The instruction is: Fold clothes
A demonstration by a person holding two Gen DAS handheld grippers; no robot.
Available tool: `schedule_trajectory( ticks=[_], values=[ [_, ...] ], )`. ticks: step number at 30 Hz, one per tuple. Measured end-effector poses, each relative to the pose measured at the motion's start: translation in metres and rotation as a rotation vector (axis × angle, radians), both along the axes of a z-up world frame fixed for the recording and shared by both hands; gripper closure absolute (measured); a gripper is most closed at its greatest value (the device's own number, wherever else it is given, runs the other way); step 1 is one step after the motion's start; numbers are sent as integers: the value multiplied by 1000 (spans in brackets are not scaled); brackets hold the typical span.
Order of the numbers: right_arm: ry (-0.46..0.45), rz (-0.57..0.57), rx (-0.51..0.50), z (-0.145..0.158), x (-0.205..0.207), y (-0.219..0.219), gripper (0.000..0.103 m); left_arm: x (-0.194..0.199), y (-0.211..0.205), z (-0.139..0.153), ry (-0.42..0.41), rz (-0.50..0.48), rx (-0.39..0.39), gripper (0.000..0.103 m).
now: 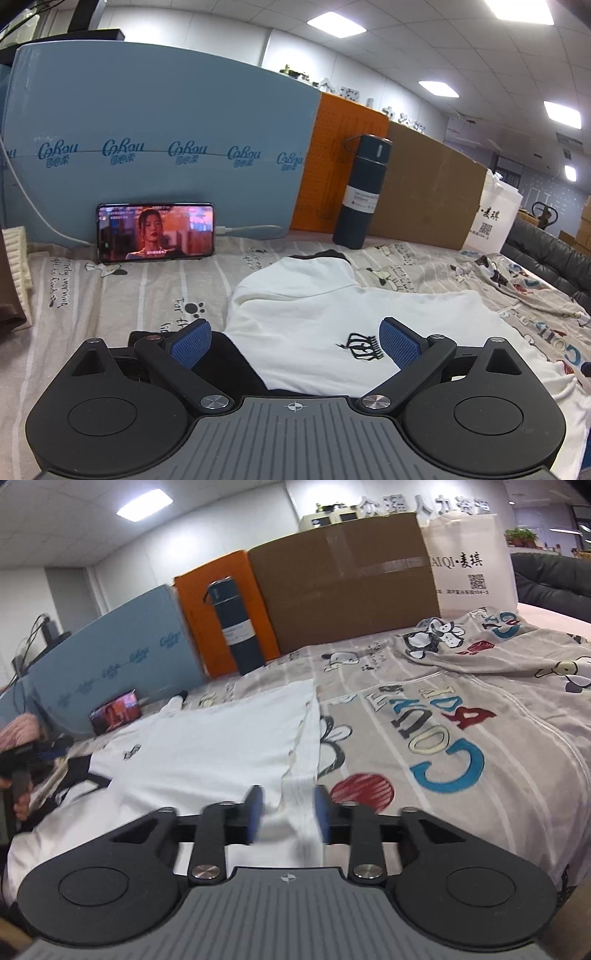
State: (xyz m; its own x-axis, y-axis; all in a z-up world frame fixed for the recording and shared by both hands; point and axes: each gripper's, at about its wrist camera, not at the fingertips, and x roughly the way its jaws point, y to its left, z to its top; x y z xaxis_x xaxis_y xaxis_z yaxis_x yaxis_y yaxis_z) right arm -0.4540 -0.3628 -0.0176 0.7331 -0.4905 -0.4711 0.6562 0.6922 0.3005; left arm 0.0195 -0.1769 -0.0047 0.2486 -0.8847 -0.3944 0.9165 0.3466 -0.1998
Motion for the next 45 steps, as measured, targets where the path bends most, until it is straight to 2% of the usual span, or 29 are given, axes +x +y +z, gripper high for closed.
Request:
schedule_trajectory(
  ticks=[5,7,11,13,16,22,26,27,29,30,31,34,35,36,39,42,43,45],
  values=[
    [34,28,8,-10,-2,13,64,-32,10,11,-68,-126,-56,4],
    [57,33,7,-15,0,18,69,-48,15,14,-109,-171,-67,4],
    [72,53,-17,-17,-3,28,72,-72,27,13,-144,-227,-67,4],
    [85,67,-33,-18,-5,34,85,-79,31,10,-149,-245,-62,4],
    [80,87,-71,-18,-10,44,95,-86,35,4,-141,-259,-52,4],
    [42,79,-112,-16,-30,60,96,-91,47,1,-123,-273,-49,4],
    [121,95,-90,-32,-21,62,95,-100,56,-1,-129,-312,-58,4],
    [106,96,-81,-32,-24,62,94,-103,60,-2,-132,-330,-62,4],
    [67,100,-66,-30,-31,63,82,-107,72,-3,-149,-362,-80,4],
    [52,86,-76,-27,-35,64,67,-109,79,-4,-160,-377,-90,4],
    [36,72,-87,-24,-39,66,62,-112,86,-5,-170,-392,-100,4],
    [-14,48,-135,-13,-43,72,62,-115,104,-6,-197,-404,-115,4],
    [-17,63,-161,-10,-40,76,61,-116,110,-6,-206,-416,-115,4],
    [-7,85,-191,-7,-33,81,54,-118,117,-7,-219,-430,-111,4],
    [28,225,-259,-7,-6,101,27,-125,133,-11,-268,-468,-73,4],
    [58,368,-315,-7,21,119,24,-130,147,-17,-294,-471,-29,4],
    [76,424,-343,-9,31,126,20,-131,152,-19,-289,-464,-29,4],
    [114,533,-399,-12,52,140,19,-132,160,-21,-276,-448,-35,4]
  ],
)
